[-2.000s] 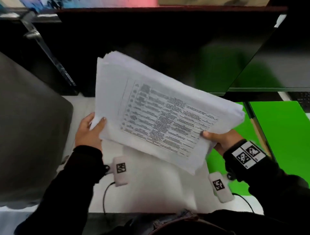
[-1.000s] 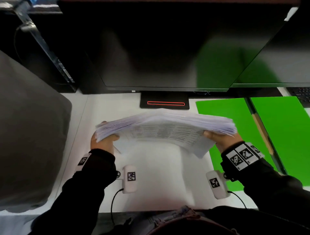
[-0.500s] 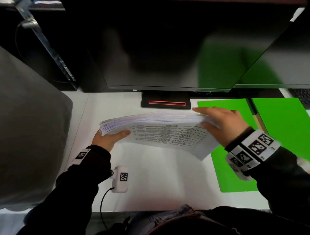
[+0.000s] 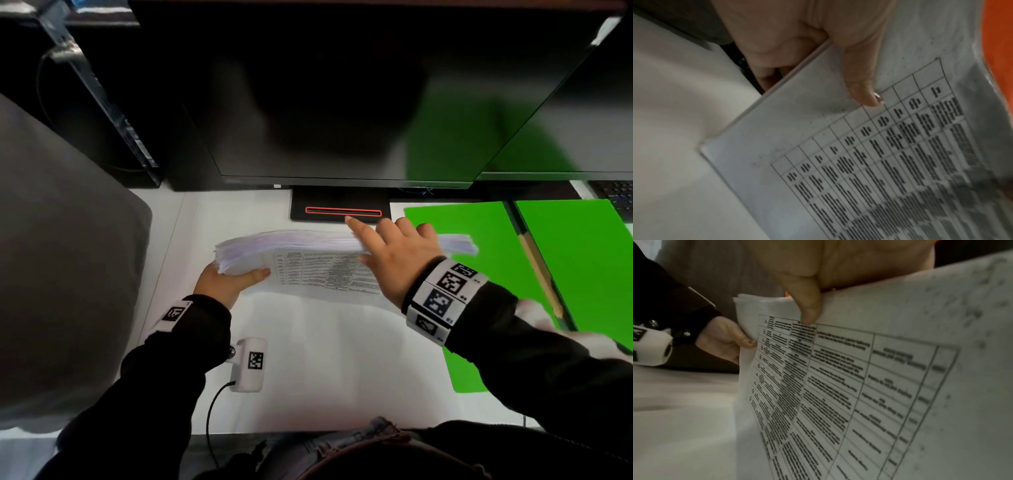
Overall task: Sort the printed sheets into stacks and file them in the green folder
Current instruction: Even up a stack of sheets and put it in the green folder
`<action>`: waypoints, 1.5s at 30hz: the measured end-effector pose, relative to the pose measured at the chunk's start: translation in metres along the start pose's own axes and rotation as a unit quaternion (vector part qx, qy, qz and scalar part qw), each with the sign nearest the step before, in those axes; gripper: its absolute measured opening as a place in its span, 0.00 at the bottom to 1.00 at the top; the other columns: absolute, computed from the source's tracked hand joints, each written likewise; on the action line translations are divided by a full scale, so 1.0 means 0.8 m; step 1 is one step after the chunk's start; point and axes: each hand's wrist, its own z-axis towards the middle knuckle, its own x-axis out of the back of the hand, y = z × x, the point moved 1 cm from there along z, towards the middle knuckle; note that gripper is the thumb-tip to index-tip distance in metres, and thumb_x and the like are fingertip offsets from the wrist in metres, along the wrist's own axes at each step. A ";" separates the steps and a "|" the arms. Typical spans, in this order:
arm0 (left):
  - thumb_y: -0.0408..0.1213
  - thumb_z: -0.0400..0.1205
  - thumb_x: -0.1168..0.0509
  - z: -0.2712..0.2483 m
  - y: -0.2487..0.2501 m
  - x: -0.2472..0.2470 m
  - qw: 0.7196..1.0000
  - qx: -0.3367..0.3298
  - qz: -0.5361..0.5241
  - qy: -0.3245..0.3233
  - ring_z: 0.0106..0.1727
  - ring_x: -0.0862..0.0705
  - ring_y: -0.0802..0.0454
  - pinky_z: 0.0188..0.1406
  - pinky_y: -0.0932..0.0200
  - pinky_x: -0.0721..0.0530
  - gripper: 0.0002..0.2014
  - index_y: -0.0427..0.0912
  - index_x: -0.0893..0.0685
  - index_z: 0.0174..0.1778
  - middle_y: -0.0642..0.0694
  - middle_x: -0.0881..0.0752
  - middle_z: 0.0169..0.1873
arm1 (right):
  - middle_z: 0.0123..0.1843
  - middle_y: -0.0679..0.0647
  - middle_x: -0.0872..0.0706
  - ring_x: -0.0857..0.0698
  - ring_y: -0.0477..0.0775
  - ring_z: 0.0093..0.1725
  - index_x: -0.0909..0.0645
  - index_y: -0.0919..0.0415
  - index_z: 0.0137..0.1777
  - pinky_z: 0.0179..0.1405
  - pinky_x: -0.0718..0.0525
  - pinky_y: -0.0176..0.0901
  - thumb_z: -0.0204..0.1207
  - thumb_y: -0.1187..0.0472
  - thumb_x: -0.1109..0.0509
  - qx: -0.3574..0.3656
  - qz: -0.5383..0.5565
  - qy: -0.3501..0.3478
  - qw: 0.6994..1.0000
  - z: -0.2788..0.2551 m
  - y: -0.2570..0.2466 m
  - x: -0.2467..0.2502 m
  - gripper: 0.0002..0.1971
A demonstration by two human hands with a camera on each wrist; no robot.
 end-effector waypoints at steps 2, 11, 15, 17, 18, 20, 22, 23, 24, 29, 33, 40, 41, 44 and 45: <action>0.36 0.64 0.21 0.000 0.003 -0.002 0.998 -0.031 0.034 -0.036 0.45 0.15 0.56 0.54 0.58 0.22 0.15 0.47 0.16 0.44 0.52 0.13 0.41 | 0.49 0.55 0.16 0.16 0.60 0.48 0.28 0.51 0.73 0.44 0.22 0.53 0.76 0.55 0.38 -0.001 0.019 -0.066 0.998 0.005 0.001 0.000 0.23; 0.31 0.63 0.20 0.012 0.027 -0.002 0.996 -0.052 0.017 -0.064 0.44 0.11 0.62 0.57 0.56 0.17 0.16 0.49 0.13 0.43 0.56 0.09 0.38 | 0.58 0.54 0.16 0.16 0.60 0.56 0.25 0.49 0.64 0.49 0.22 0.43 0.81 0.54 0.39 -0.030 0.170 -0.170 0.970 0.026 0.032 0.027 0.13; 0.35 0.67 0.22 0.022 0.044 -0.011 0.994 -0.093 0.051 -0.003 0.55 0.15 0.55 0.60 0.54 0.17 0.22 0.50 0.20 0.54 0.52 0.14 0.51 | 0.46 0.57 0.13 0.16 0.57 0.50 0.19 0.53 0.56 0.47 0.23 0.40 0.75 0.59 0.32 -0.130 0.283 -0.154 0.938 0.021 0.052 0.037 0.10; 0.40 0.66 0.21 0.027 0.038 -0.007 0.992 -0.087 0.082 0.034 0.66 0.23 0.53 0.69 0.51 0.24 0.32 0.58 0.27 0.64 0.51 0.22 0.64 | 0.41 0.54 0.16 0.19 0.55 0.44 0.18 0.56 0.51 0.37 0.27 0.37 0.74 0.61 0.30 -0.173 0.331 -0.148 0.916 0.011 0.066 0.026 0.07; 0.41 0.66 0.21 0.027 0.032 -0.006 0.994 -0.063 0.081 0.042 0.69 0.27 0.53 0.71 0.52 0.27 0.38 0.59 0.32 0.70 0.49 0.27 0.68 | 0.38 0.53 0.18 0.20 0.54 0.41 0.17 0.55 0.48 0.35 0.28 0.36 0.74 0.61 0.29 -0.189 0.361 -0.144 0.902 0.004 0.073 0.017 0.05; 0.42 0.70 0.23 0.017 0.026 -0.010 0.999 -0.006 0.033 0.032 0.72 0.29 0.53 0.73 0.51 0.30 0.44 0.56 0.41 0.78 0.46 0.30 0.72 | 0.33 0.47 0.19 0.22 0.48 0.36 0.19 0.51 0.41 0.37 0.28 0.38 0.74 0.63 0.28 -0.224 0.457 -0.130 0.851 -0.011 0.082 -0.003 0.06; 0.39 0.77 0.30 0.004 0.021 -0.020 0.996 0.044 -0.080 -0.003 0.68 0.23 0.49 0.69 0.47 0.25 0.38 0.55 0.44 0.79 0.42 0.26 0.70 | 0.28 0.41 0.17 0.22 0.38 0.31 0.20 0.49 0.37 0.39 0.27 0.38 0.74 0.68 0.29 -0.271 0.550 -0.106 0.783 -0.025 0.086 -0.022 0.11; 0.39 0.80 0.34 -0.002 0.018 -0.026 0.989 0.070 -0.128 -0.029 0.63 0.20 0.47 0.63 0.47 0.21 0.33 0.54 0.41 0.78 0.42 0.22 0.67 | 0.28 0.39 0.15 0.21 0.36 0.30 0.20 0.49 0.38 0.41 0.25 0.37 0.74 0.69 0.30 -0.292 0.572 -0.101 0.760 -0.032 0.086 -0.031 0.12; 0.40 0.82 0.38 -0.011 0.018 -0.034 0.982 0.089 -0.153 -0.066 0.58 0.18 0.46 0.56 0.49 0.18 0.26 0.52 0.37 0.77 0.41 0.19 0.64 | 0.30 0.40 0.14 0.20 0.38 0.33 0.20 0.50 0.39 0.43 0.24 0.39 0.75 0.69 0.30 -0.310 0.585 -0.098 0.743 -0.038 0.086 -0.039 0.11; 0.29 0.84 0.44 -0.047 0.008 -0.075 0.969 0.070 -0.153 -0.183 0.50 0.12 0.52 0.45 0.51 0.12 0.16 0.55 0.22 0.59 0.52 0.10 0.51 | 0.41 0.49 0.13 0.17 0.56 0.45 0.17 0.47 0.42 0.56 0.20 0.56 0.76 0.58 0.30 -0.375 0.596 -0.128 0.698 -0.073 0.091 -0.058 0.04; 0.24 0.81 0.40 -0.057 -0.008 -0.099 0.986 0.034 -0.093 -0.138 0.56 0.14 0.49 0.58 0.46 0.18 0.21 0.60 0.21 0.54 0.52 0.12 0.52 | 0.43 0.48 0.13 0.17 0.53 0.45 0.20 0.47 0.51 0.52 0.20 0.48 0.81 0.58 0.37 -0.360 0.602 -0.163 0.694 -0.088 0.104 -0.053 0.06; 0.33 0.80 0.34 -0.092 -0.020 -0.173 0.976 0.106 -0.049 -0.182 0.49 0.11 0.46 0.51 0.43 0.14 0.11 0.54 0.18 0.52 0.46 0.09 0.46 | 0.36 0.48 0.15 0.17 0.48 0.36 0.21 0.55 0.61 0.37 0.21 0.38 0.79 0.65 0.35 -0.427 0.558 -0.136 0.698 -0.155 0.168 -0.068 0.12; 0.37 0.81 0.36 -0.095 -0.022 -0.188 0.973 0.133 -0.043 -0.185 0.47 0.11 0.46 0.52 0.44 0.14 0.07 0.52 0.16 0.51 0.44 0.09 0.47 | 0.35 0.50 0.15 0.18 0.49 0.34 0.21 0.58 0.62 0.37 0.21 0.38 0.79 0.65 0.35 -0.441 0.553 -0.131 0.694 -0.167 0.184 -0.067 0.13; 0.44 0.84 0.42 -0.098 -0.033 -0.229 0.959 0.212 -0.056 -0.178 0.49 0.14 0.45 0.52 0.50 0.16 0.12 0.42 0.16 0.53 0.40 0.13 0.49 | 0.36 0.54 0.17 0.18 0.42 0.28 0.21 0.59 0.64 0.29 0.19 0.27 0.75 0.61 0.29 -0.481 0.529 -0.115 0.690 -0.206 0.236 -0.068 0.17; 0.43 0.85 0.42 -0.098 -0.038 -0.240 0.957 0.225 -0.053 -0.173 0.52 0.16 0.45 0.52 0.52 0.17 0.13 0.40 0.17 0.55 0.39 0.15 0.51 | 0.37 0.56 0.16 0.17 0.39 0.26 0.20 0.58 0.63 0.30 0.18 0.24 0.72 0.57 0.26 -0.497 0.544 -0.099 0.669 -0.216 0.252 -0.068 0.20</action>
